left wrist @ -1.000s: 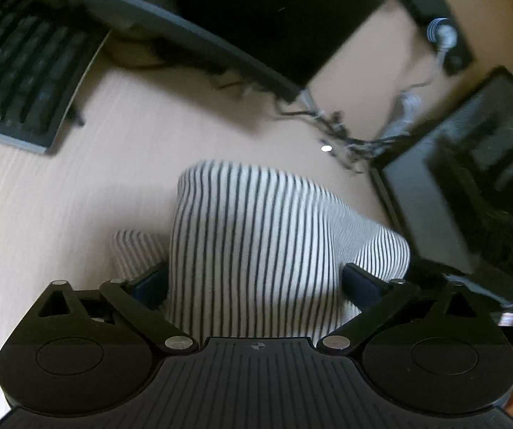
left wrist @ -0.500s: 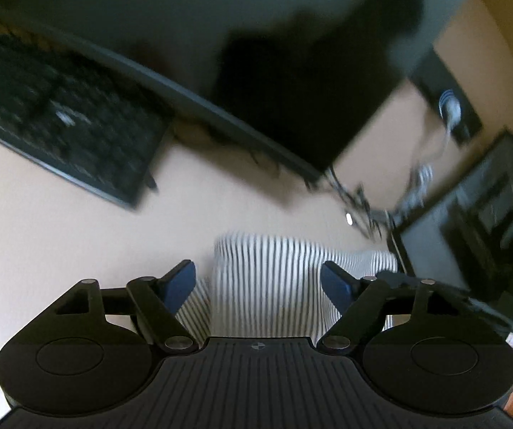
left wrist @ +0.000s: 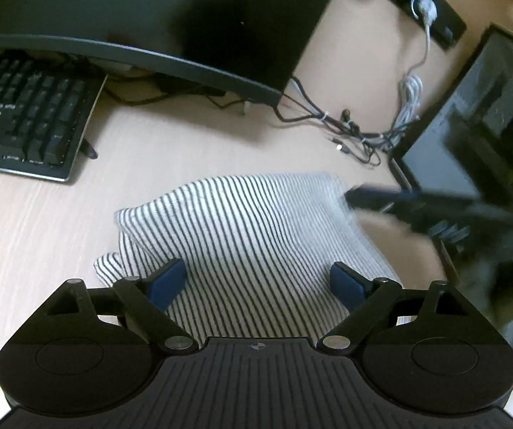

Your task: Fold clothes

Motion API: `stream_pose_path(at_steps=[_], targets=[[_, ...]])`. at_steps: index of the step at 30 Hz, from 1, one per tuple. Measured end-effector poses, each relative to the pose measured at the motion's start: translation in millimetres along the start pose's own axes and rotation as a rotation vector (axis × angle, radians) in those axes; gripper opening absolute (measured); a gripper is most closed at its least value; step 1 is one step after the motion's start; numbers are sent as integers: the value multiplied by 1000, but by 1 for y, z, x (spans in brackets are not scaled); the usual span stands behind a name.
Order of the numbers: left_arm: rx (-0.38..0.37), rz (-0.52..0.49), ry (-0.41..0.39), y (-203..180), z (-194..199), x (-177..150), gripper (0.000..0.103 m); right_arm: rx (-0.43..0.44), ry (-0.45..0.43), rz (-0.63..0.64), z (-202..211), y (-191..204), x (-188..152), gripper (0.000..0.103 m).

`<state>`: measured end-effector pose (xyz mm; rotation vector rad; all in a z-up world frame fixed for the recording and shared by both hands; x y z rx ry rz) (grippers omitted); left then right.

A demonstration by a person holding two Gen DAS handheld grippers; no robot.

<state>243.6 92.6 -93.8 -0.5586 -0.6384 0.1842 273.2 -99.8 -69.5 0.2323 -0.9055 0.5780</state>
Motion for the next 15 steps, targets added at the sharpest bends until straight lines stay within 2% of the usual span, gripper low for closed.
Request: stream_pose_path(at_steps=[3, 5, 6, 8, 11, 13, 14, 15], targets=[[22, -37, -4, -3, -4, -3, 95, 47, -54, -4, 18, 12, 13, 19], [19, -35, -3, -2, -3, -4, 95, 89, -39, -21, 11, 21, 14, 25], [17, -33, -2, -2, -2, -4, 95, 88, 4, -36, -2, 21, 5, 30], [15, -34, -1, -1, -1, -6, 95, 85, 88, -67, -26, 23, -12, 32], [12, -36, 1, -1, 1, -8, 95, 90, 82, -129, -37, 16, -23, 34], [8, -33, 2, -1, 1, -9, 95, 85, 89, -112, -33, 16, -19, 36], [6, -32, 0, -1, 1, -9, 95, 73, 91, -91, -31, 18, -19, 38], [1, -30, -1, 0, 2, -9, 95, 61, 93, -69, -29, 20, -18, 44]])
Point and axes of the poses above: each gripper's, at about its wrist camera, not at the fingertips, and z roughly against the way its jaws point, y to its left, x to its top, the point moved 8 cm from there along -z, roughly the way its jaws point, and after that the axes turned 15 degrees about z, right-handed, at the moved point
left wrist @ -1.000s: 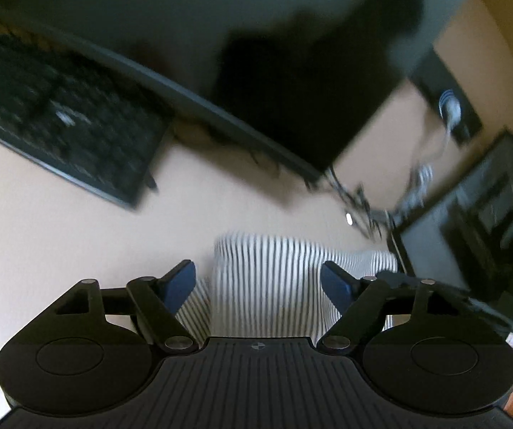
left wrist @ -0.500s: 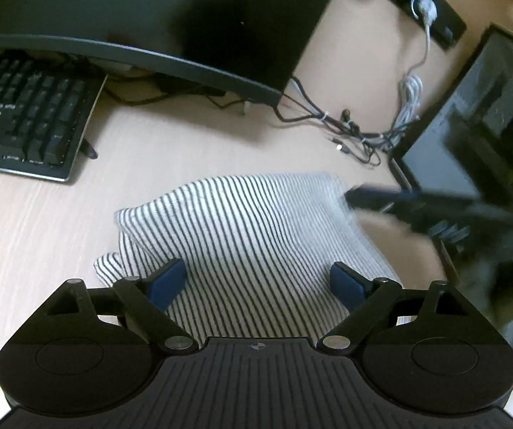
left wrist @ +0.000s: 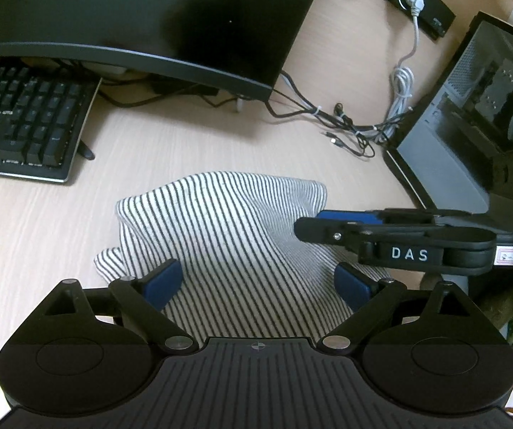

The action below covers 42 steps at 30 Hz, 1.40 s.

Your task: Fold clothes

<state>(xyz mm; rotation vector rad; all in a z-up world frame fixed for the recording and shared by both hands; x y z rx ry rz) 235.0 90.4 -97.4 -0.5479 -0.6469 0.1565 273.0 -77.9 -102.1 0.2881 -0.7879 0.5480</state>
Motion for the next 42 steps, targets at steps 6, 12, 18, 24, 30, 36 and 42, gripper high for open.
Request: stream_pose_path(at_steps=[6, 12, 18, 24, 30, 36, 42], targets=[[-146, -34, -27, -9, 32, 15, 94, -53, -66, 49, 44, 4, -1, 56], [-236, -132, -12, -37, 26, 31, 94, 39, -77, 95, 79, 22, -17, 57], [-121, -85, 66, -19, -25, 34, 92, 85, 55, 113, 41, 52, -42, 64], [-123, -68, 75, -12, -28, 37, 91, 82, 61, 33, 40, 47, -31, 66], [-162, -36, 26, -13, -13, 50, 89, 165, 50, -152, 60, 37, -28, 79], [-69, -121, 8, -11, -20, 70, 93, 416, 190, -525, 52, 27, -52, 92], [-14, -201, 165, 1, -54, 49, 98, 496, 258, -784, 14, 29, -70, 91]])
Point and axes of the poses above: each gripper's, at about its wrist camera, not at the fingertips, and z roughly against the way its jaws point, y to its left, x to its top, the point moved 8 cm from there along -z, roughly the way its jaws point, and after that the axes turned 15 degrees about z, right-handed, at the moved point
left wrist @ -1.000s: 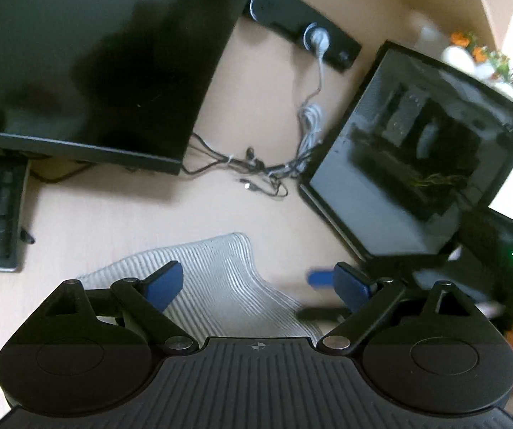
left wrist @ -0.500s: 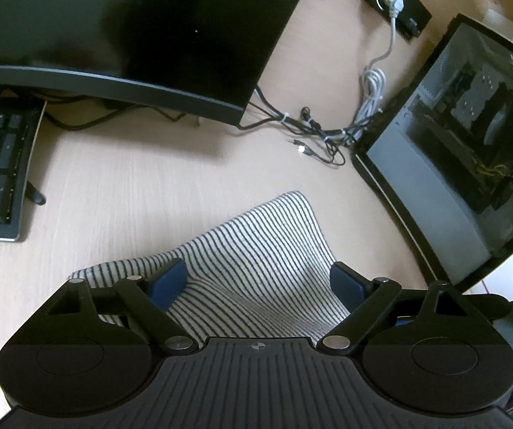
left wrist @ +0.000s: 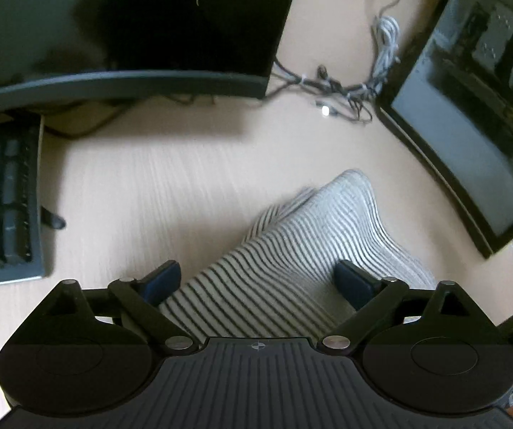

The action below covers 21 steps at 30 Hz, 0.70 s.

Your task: Fold clothes

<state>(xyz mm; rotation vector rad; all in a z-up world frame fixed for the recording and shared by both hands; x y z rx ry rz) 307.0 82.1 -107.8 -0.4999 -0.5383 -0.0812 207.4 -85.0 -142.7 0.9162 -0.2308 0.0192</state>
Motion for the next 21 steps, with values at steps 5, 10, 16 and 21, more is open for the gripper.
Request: stream_pose_path(at_steps=[5, 10, 16, 21], targets=[[9, 40, 28, 10, 5, -9, 95, -109, -73, 97, 4, -2, 28, 66], [-37, 270, 37, 30, 26, -39, 90, -199, -150, 167, 17, -11, 72, 60], [-143, 408, 90, 25, 51, -87, 92, -297, -182, 373, 11, 3, 109, 71], [-131, 445, -58, 35, 94, -80, 97, -286, -172, 452, 28, 6, 101, 88]])
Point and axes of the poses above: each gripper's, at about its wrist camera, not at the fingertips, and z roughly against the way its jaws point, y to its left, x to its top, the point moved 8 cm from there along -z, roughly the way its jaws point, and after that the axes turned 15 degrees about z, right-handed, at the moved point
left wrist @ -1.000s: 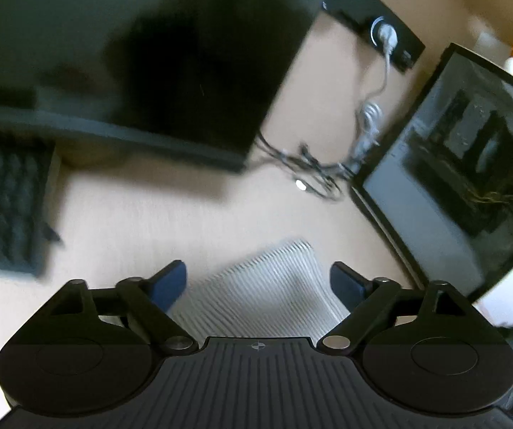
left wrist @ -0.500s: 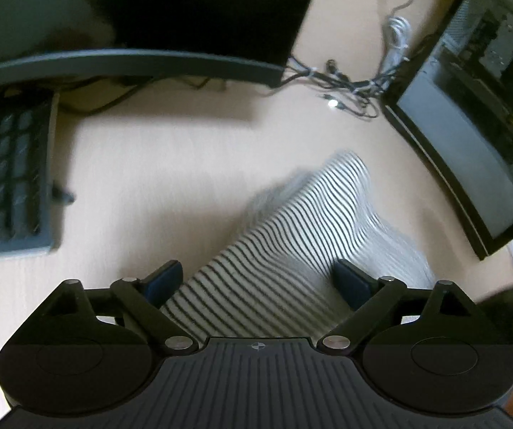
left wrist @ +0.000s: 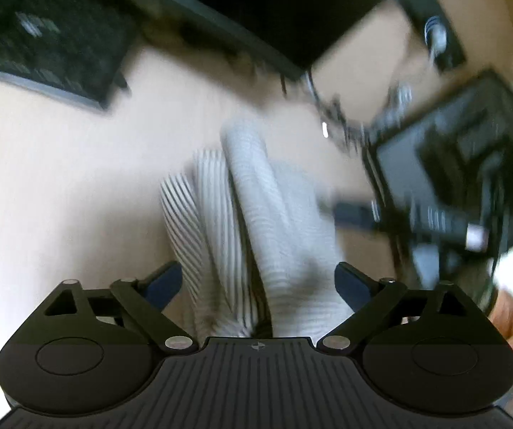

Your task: Fold clothes

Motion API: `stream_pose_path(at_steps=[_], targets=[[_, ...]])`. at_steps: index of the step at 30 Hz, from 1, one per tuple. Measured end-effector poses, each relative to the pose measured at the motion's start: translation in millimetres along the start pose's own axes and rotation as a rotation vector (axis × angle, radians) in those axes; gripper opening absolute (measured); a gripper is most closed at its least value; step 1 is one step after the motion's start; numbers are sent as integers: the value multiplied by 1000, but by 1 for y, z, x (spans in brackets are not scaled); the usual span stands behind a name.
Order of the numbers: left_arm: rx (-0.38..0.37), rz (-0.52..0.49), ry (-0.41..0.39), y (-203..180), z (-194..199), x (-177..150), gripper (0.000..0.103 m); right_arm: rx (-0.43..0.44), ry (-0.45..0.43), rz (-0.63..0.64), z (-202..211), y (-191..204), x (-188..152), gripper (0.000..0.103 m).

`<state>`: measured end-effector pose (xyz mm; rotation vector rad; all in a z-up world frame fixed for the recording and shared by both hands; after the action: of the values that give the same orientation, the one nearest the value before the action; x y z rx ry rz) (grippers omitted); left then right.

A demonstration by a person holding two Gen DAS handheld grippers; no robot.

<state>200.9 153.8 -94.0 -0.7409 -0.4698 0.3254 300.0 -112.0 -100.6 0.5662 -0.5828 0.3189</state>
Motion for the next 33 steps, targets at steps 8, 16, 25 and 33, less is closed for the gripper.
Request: stream_pose_path(at_steps=[8, 16, 25, 33], targets=[[97, -24, 64, 5, -36, -14, 99, 73, 55, -66, -5, 6, -46, 92], [15, 130, 55, 22, -44, -28, 82, 165, 63, -47, -35, 20, -33, 70], [70, 164, -175, 44, -24, 36, 76, 168, -20, 232, -82, 49, 44, 59], [144, 118, -179, 39, 0, 16, 77, 76, -43, 494, -100, 71, 52, 69]])
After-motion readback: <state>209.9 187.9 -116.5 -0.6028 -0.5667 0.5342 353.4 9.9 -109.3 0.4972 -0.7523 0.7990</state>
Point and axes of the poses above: each gripper's, at about its wrist camera, not at the fingertips, and z roughly against the way its jaws point, y to its left, x to its top, the point moved 8 cm from there along -z, roughly the way its jaws point, and after that the axes turned 15 degrees about z, right-handed, at the moved point
